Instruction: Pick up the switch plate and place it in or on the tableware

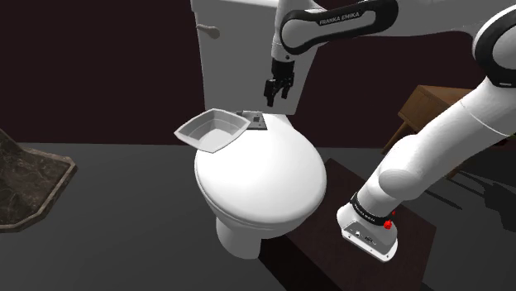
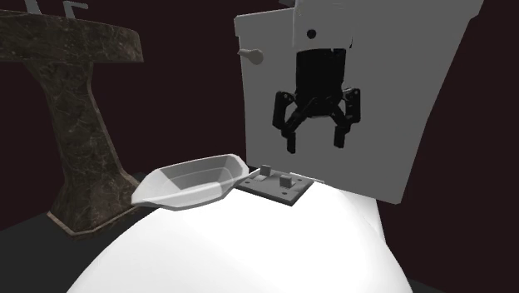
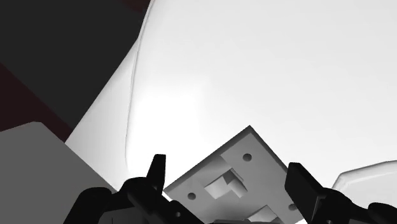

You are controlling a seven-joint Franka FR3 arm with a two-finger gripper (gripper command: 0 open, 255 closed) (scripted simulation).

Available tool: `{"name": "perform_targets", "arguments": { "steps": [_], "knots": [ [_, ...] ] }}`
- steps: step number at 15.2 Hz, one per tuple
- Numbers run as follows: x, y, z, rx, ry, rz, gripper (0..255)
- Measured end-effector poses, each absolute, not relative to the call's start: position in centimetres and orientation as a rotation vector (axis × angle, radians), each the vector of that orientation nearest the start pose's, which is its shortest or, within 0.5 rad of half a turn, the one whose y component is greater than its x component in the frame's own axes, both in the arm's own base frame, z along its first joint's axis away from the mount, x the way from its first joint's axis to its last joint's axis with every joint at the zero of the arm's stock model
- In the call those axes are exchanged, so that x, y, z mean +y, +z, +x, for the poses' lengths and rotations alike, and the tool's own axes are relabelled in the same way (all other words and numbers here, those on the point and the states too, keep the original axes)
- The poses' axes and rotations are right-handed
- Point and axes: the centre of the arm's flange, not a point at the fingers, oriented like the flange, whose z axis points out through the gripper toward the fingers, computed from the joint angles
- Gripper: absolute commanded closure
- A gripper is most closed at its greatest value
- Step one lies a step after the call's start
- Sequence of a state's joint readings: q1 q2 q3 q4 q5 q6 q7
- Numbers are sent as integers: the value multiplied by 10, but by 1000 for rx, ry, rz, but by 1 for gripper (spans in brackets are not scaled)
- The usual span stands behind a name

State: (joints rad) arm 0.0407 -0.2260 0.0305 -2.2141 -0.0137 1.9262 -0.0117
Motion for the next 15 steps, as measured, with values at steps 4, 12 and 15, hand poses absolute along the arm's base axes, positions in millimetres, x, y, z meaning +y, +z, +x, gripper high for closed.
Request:
{"name": "perform_targets", "arguments": {
  "steps": [4,12,15],
  "knots": [
    [51,436,512,-157,117,-3146,0],
    [66,388,537,-169,130,-3137,0],
    [66,376,536,-169,131,-3137,0]
  ]
}}
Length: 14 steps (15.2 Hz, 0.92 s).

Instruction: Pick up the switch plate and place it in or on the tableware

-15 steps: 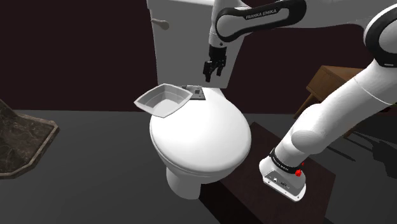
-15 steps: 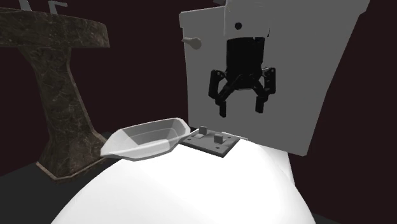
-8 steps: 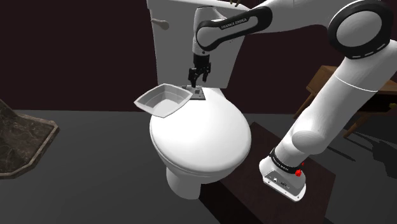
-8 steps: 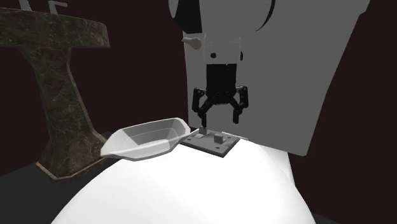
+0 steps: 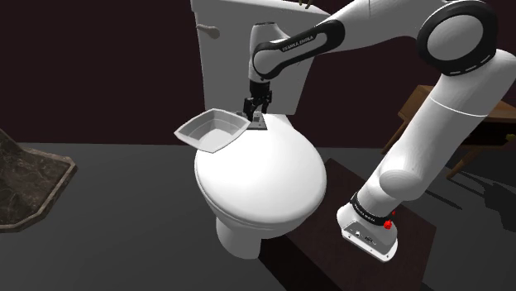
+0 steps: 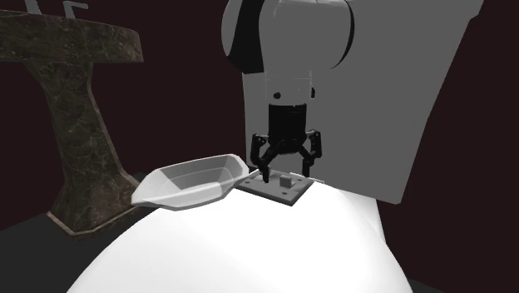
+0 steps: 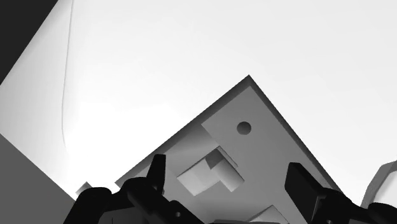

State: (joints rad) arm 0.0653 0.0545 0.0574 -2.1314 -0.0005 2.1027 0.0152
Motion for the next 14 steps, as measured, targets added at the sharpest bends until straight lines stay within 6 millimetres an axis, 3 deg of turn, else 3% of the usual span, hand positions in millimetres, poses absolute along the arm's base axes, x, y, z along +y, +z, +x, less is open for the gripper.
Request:
{"name": "perform_targets", "arguments": {
  "steps": [5,6,14],
  "knots": [
    [66,374,536,-169,130,-3137,0],
    [66,374,536,-169,130,-3137,255],
    [66,374,536,-170,128,-3138,255]
  ]
}}
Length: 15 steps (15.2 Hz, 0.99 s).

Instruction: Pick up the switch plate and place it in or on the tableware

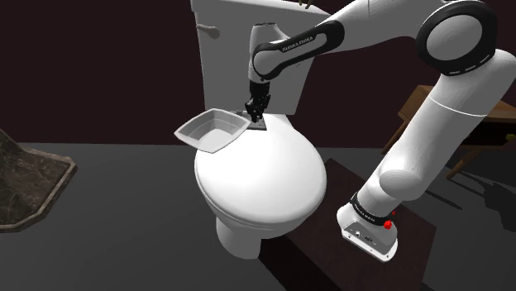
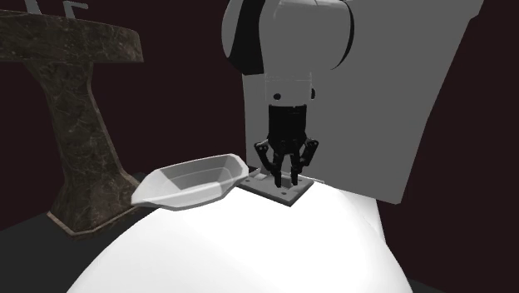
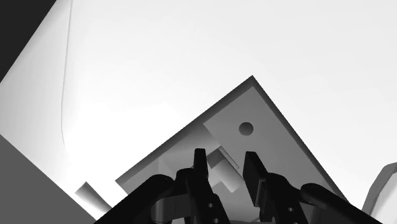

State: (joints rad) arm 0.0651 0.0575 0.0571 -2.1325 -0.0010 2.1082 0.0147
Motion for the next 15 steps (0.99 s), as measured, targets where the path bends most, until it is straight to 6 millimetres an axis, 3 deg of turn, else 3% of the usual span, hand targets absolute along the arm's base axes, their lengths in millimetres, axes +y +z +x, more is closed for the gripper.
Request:
{"name": "perform_targets", "arguments": {
  "steps": [5,15],
  "knots": [
    [65,384,536,-169,133,-3138,255],
    [66,437,536,-170,132,-3137,255]
  ]
}}
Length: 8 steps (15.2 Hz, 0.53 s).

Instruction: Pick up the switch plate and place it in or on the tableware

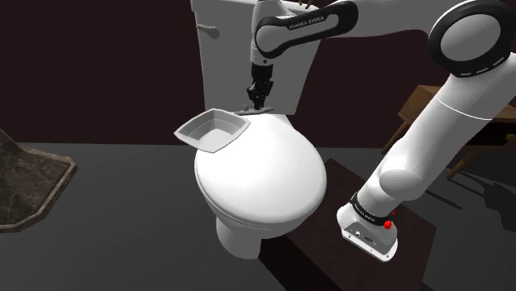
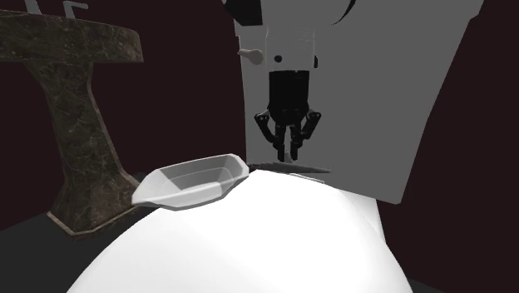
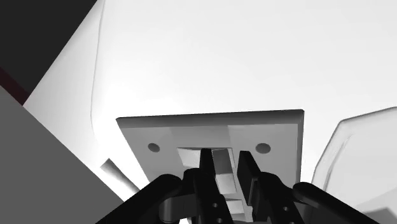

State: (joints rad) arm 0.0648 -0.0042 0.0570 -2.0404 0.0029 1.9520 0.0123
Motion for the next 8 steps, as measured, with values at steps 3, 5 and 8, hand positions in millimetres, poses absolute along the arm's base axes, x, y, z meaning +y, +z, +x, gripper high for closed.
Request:
{"name": "perform_targets", "arguments": {
  "steps": [3,5,8],
  "knots": [
    [67,453,536,-169,130,-3137,255],
    [66,463,537,-170,130,-3137,255],
    [65,480,536,-169,130,-3137,255]
  ]
}}
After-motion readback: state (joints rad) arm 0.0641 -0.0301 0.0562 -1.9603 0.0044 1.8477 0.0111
